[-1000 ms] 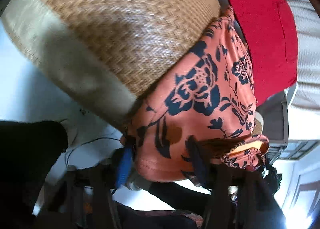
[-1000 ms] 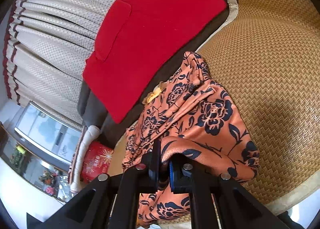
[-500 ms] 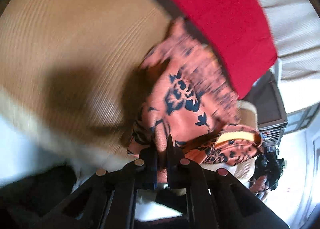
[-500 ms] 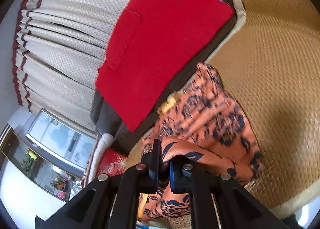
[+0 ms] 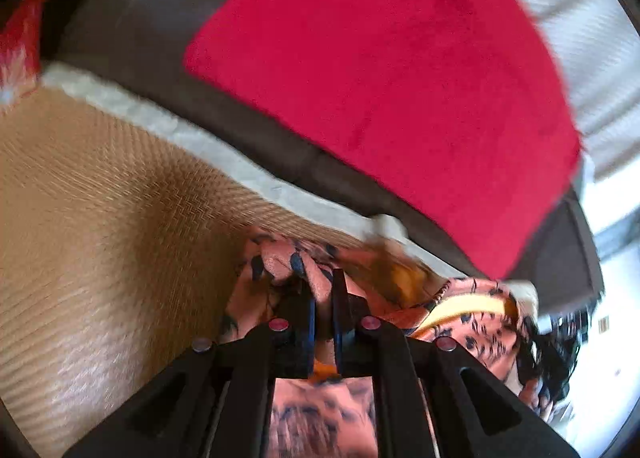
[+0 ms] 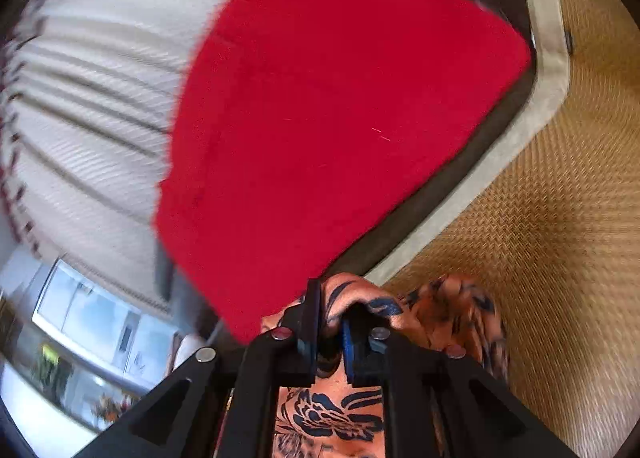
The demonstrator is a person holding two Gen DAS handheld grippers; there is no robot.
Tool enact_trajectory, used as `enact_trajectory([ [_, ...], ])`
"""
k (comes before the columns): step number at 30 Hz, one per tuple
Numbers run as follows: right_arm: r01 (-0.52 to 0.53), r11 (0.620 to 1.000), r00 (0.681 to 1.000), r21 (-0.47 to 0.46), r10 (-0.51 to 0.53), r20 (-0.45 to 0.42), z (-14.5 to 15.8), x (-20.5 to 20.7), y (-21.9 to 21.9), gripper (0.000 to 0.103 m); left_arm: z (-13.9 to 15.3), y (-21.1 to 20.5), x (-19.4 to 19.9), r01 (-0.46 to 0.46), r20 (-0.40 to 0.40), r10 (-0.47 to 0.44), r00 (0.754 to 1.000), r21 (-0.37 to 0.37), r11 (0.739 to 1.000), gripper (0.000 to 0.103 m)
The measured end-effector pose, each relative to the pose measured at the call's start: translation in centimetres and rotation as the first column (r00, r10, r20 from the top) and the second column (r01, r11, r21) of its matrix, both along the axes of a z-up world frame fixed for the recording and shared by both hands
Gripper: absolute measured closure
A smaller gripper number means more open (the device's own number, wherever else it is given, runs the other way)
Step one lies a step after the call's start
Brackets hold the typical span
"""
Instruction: Fold small clothes
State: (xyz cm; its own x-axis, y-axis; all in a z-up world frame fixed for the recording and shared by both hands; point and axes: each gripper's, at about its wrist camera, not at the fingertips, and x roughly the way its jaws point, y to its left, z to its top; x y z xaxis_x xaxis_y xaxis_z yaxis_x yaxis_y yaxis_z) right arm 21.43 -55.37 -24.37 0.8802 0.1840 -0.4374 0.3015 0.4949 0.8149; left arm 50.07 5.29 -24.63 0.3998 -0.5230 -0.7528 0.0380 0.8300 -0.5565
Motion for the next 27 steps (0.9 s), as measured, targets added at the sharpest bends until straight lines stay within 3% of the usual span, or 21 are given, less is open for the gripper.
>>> enact_trajectory([
  [2,0.028,0.994,0.995,0.109,-0.018,-0.098,-3.7,2.6,-1.7,0.089,-2.8,-0.4,1.9,-0.016,-0.063,0.015,0.998,-0.012,1.0,0.095],
  [4,0.051,0.986,0.99,0.161,-0.029,-0.138,-6.0,3.4,-2.5,0.082,-5.2,0.9,2.6,-0.042,-0.095,0.035,0.995,-0.069,0.997,0.094],
  [6,0.064,0.981,0.99,0.186,-0.038,-0.138,-7.4,3.0,-3.0,0.082,-6.0,2.6,2.9,-0.081,-0.085,0.064,0.994,-0.209,0.975,0.09],
  [8,0.066,0.981,0.994,0.185,-0.049,-0.093,-7.4,1.9,-3.1,0.079,-5.5,5.1,2.8,-0.12,-0.06,0.107,0.992,-0.302,0.946,0.081],
  [9,0.079,0.983,0.995,0.167,-0.068,-0.074,-6.9,1.1,-3.2,0.069,-4.9,5.9,2.6,-0.149,-0.033,0.146,0.989,-0.316,0.937,0.068],
  [10,0.099,0.984,0.994,0.147,-0.092,-0.055,-6.2,0.1,-3.3,0.048,-4.0,6.9,2.0,-0.184,0.006,0.196,0.98,-0.321,0.929,0.05],
  [12,0.149,0.983,0.989,0.111,-0.148,-0.012,-4.4,-2.1,-3.3,0.011,-1.4,8.4,0.1,-0.237,0.082,0.273,0.959,-0.304,0.923,0.034],
  [14,0.227,0.973,0.972,0.04,-0.229,0.045,-2.0,-5.2,-2.5,0.011,0.4,7.9,-2.1,-0.196,0.124,0.23,0.965,-0.24,0.951,0.034],
  [17,0.141,0.988,0.99,-0.058,-0.141,-0.004,0.6,-6.9,0.2,0.012,1.3,5.3,-6.8,-0.083,0.154,0.098,0.983,-0.097,0.992,0.034],
  [20,0.089,0.98,0.99,-0.179,-0.107,-0.094,1.2,-8.6,3.6,0.018,0.1,3.1,-11.8,-0.007,0.137,0.012,0.991,-0.034,0.999,0.033],
  [24,-0.012,0.962,0.987,-0.273,-0.032,-0.155,0.8,-10.7,9.0,0.034,-3.3,1.1,-17.5,-0.005,0.062,0.004,0.998,0.009,1.0,0.034],
  [26,-0.028,0.962,0.986,-0.271,-0.018,-0.164,0.0,-11.2,10.3,0.04,-5.0,0.8,-17.8,-0.011,0.004,0.011,1.0,0.077,0.997,0.034],
  [27,-0.038,0.967,0.987,-0.251,-0.003,-0.16,-0.4,-11.3,10.6,0.042,-5.5,1.1,-17.5,-0.023,-0.018,0.024,1.0,0.068,0.997,0.034],
])
